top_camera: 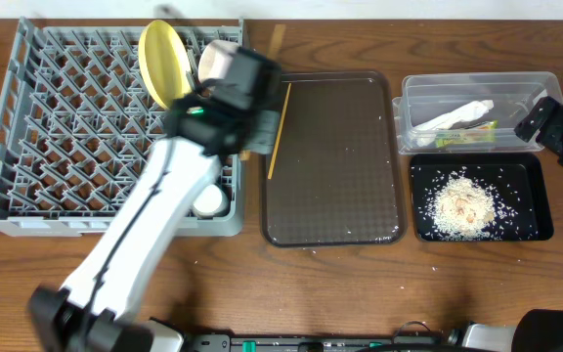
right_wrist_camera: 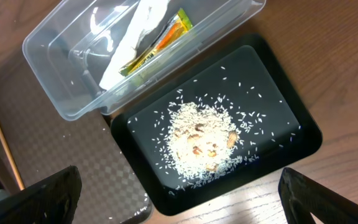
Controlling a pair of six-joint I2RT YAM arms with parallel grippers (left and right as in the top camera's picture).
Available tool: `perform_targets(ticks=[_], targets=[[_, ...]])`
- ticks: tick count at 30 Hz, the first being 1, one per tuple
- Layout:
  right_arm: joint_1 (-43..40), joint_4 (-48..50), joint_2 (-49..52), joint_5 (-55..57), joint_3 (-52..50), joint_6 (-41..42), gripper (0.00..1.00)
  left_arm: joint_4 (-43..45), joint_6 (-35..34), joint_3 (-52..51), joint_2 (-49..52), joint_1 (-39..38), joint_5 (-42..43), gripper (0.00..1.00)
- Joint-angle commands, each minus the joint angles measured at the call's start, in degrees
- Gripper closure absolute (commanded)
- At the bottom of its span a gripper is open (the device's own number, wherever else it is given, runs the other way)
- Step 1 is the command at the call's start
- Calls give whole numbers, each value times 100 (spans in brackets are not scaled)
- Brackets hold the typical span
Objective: Sort waste into correct bins and load items into the dishwasher
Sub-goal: 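Carry the chopstick with the left gripper into the dish rack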
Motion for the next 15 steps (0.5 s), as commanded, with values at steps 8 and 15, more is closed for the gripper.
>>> perform_targets(ticks=[8, 15], targets=[[-17, -4, -101, 31, 63, 50, 1, -822, 890, -251, -116, 1585, -796, 92], [-17, -4, -101, 31, 63, 50, 1, -710, 1244, -474, 417, 1961, -793, 92]])
